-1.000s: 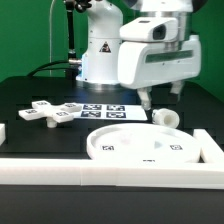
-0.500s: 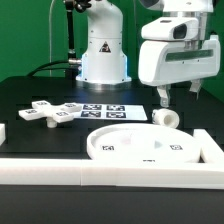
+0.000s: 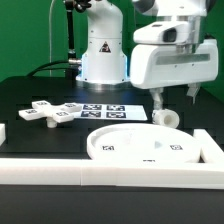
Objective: Assemble round table
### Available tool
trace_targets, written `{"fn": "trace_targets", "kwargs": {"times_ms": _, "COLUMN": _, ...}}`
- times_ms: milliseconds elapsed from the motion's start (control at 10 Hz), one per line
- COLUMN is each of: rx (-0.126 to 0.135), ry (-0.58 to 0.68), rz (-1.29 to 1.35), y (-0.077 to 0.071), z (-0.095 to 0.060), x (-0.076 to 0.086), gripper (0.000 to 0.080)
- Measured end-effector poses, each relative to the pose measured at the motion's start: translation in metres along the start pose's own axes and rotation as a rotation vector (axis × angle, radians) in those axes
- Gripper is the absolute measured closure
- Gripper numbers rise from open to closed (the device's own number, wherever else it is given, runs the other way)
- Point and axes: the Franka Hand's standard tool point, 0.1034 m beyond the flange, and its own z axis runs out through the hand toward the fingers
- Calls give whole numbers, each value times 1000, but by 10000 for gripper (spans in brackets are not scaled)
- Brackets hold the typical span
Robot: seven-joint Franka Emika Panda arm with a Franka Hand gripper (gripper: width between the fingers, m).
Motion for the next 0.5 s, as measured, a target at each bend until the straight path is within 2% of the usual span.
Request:
{"fn": "trace_targets", "kwargs": {"times_ms": 200, "rx": 1, "ry": -10, "rz": -2, "y": 0, "z": 0, "x": 0, "gripper": 151}}
{"fn": "trace_targets", "kwargs": {"times_ms": 400, "rx": 12, "ry": -104, "rz": 5, "y": -2, "z": 0, "x": -5, "gripper": 151}}
{"fn": "trace_targets", "kwargs": {"times_ms": 500, "rx": 5, "ry": -154, "rz": 65, "y": 0, "z": -3, "x": -3, "gripper": 151}}
